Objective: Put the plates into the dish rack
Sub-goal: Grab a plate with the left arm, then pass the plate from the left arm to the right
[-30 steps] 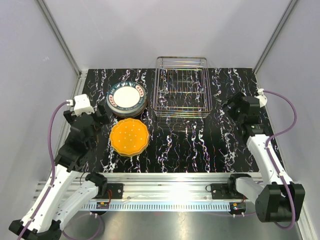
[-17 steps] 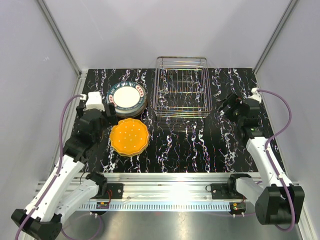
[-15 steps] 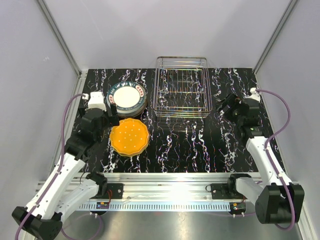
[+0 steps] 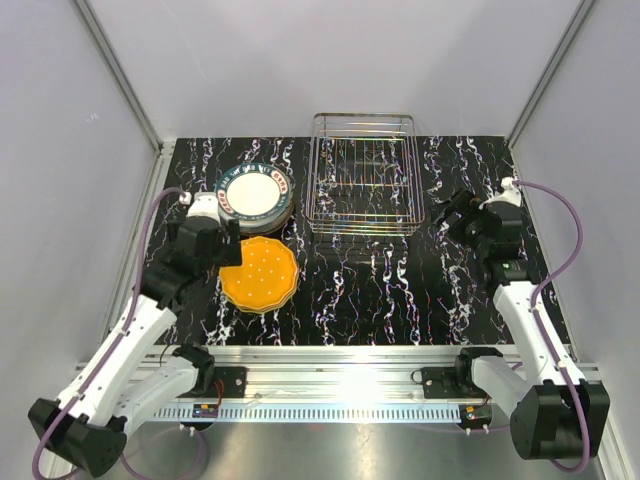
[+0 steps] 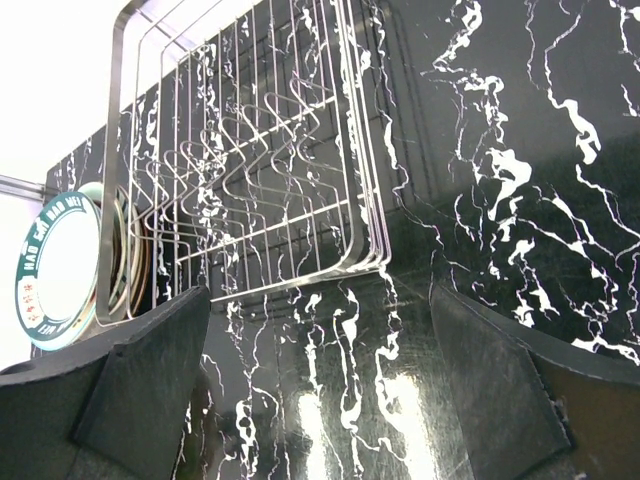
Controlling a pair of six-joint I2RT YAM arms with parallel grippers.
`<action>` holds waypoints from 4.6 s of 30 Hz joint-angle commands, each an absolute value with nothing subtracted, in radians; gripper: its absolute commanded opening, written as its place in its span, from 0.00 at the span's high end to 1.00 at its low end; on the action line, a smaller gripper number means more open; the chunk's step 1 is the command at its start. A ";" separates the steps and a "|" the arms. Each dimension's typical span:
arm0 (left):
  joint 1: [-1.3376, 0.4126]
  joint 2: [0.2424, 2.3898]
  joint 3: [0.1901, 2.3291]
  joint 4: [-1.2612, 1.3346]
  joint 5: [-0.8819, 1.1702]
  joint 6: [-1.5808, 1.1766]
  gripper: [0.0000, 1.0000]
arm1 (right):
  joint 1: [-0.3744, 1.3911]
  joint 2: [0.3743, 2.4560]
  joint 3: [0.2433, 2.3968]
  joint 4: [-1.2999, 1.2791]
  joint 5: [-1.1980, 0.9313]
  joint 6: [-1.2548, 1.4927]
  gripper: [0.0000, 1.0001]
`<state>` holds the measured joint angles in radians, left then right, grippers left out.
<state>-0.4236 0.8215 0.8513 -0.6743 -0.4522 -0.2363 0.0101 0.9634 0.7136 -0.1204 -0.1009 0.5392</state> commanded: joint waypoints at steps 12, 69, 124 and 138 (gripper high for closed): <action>-0.423 1.146 0.919 -0.718 -0.502 -0.284 0.01 | 0.032 0.911 0.681 -0.074 -0.081 0.543 0.04; -0.278 1.190 0.635 -0.414 -0.201 -0.718 0.64 | 0.061 0.939 0.650 -0.028 -0.054 0.571 0.48; -0.279 1.108 0.995 -0.787 -0.129 -0.594 1.00 | 0.537 0.951 0.713 0.092 -0.319 0.218 0.36; -0.279 1.106 1.046 -0.798 -0.118 -0.595 1.00 | 1.221 1.222 0.759 0.368 0.247 -0.026 0.30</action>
<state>-0.2775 1.1175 0.9695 -0.8604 -0.1593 -0.5941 1.1606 1.1461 0.6994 0.2211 0.0612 0.0734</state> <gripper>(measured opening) 0.099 0.696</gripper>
